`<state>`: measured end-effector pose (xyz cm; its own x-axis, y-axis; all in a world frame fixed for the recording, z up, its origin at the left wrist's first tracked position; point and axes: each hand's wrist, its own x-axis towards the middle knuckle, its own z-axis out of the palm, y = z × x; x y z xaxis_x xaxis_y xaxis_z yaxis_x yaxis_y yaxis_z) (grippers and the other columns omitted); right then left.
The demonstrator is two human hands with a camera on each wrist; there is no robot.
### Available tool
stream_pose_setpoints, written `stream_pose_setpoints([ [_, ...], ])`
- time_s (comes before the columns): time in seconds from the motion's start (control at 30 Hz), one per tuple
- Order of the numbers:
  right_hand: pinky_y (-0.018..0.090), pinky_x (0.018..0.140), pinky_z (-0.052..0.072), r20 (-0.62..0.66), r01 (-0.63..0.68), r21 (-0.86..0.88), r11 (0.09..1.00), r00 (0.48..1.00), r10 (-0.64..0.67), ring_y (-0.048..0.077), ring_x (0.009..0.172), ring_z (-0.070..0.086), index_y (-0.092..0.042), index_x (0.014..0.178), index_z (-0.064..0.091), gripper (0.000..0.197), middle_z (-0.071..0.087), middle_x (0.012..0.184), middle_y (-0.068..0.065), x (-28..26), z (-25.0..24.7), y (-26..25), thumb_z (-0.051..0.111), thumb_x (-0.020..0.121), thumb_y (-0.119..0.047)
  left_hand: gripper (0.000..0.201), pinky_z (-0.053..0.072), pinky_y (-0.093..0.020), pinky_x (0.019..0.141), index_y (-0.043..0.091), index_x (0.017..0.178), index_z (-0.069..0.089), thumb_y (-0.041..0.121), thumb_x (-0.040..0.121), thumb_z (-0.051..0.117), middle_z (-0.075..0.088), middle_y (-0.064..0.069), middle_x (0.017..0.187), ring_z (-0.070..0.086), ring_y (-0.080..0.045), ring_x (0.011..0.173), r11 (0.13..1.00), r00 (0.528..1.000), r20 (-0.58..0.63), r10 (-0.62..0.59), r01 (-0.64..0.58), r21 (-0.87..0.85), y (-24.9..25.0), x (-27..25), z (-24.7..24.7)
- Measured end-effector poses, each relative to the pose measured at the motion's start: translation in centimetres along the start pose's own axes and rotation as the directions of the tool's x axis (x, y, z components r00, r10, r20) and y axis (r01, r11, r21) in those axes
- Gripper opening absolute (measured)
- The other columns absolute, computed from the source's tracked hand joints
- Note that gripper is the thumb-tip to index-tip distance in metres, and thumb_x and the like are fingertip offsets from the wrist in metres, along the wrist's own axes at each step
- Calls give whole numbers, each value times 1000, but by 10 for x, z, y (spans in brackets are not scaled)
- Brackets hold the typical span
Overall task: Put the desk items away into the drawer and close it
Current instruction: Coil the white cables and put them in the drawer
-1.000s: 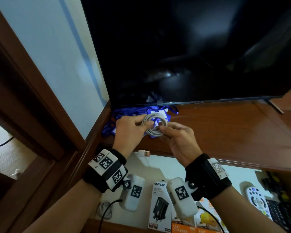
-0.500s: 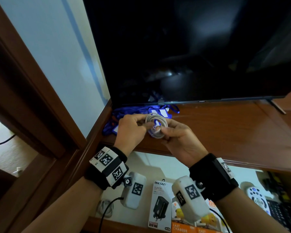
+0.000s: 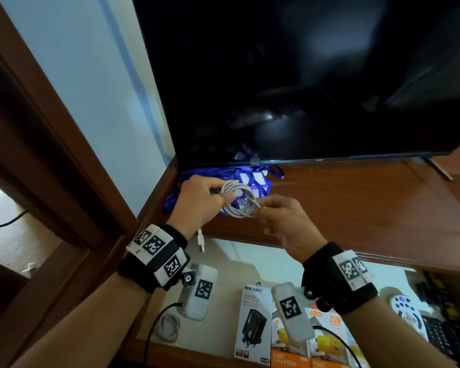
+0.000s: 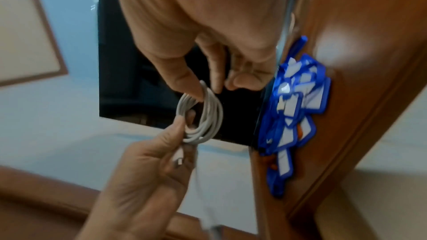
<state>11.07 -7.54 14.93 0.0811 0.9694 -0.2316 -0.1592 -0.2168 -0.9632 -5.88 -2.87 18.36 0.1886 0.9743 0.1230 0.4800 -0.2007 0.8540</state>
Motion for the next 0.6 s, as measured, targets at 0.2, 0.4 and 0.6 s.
stream_pose_setpoints([
  [0.2, 23, 42, 37, -20, -30, 118, 993, 999, 32, 14, 52, 48, 2, 70, 66, 11, 62, 66, 12, -1, -2, 0, 66, 81, 2, 19, 54, -21, 74, 12, 99, 75, 16, 80, 74, 72, 4, 78, 67, -6, 74, 998, 999, -47, -13, 16, 57, -4, -1, -1],
  [0.4, 23, 42, 36, 48, -189, 383, 904, 982, 184, 14, 51, 47, -8, 55, 63, 27, 54, 63, 7, 2, -1, -4, 58, 81, -2, 21, 44, 0, 64, 10, 103, 74, 12, 82, 72, 70, 5, 83, 60, 7, 70, 994, 998, -57, 11, -4, 108, -9, 3, -4],
  [0.6, 26, 44, 26, 155, -171, 329, 929, 980, 126, 14, 43, 27, -16, 64, 43, 26, 35, 47, 0, -5, 4, -10, 44, 89, -8, 22, 47, -20, 81, 9, 105, 73, 13, 83, 71, 72, 1, 87, 63, -7, 80, 983, 996, -68, 53, -40, 180, -5, 7, -7],
])
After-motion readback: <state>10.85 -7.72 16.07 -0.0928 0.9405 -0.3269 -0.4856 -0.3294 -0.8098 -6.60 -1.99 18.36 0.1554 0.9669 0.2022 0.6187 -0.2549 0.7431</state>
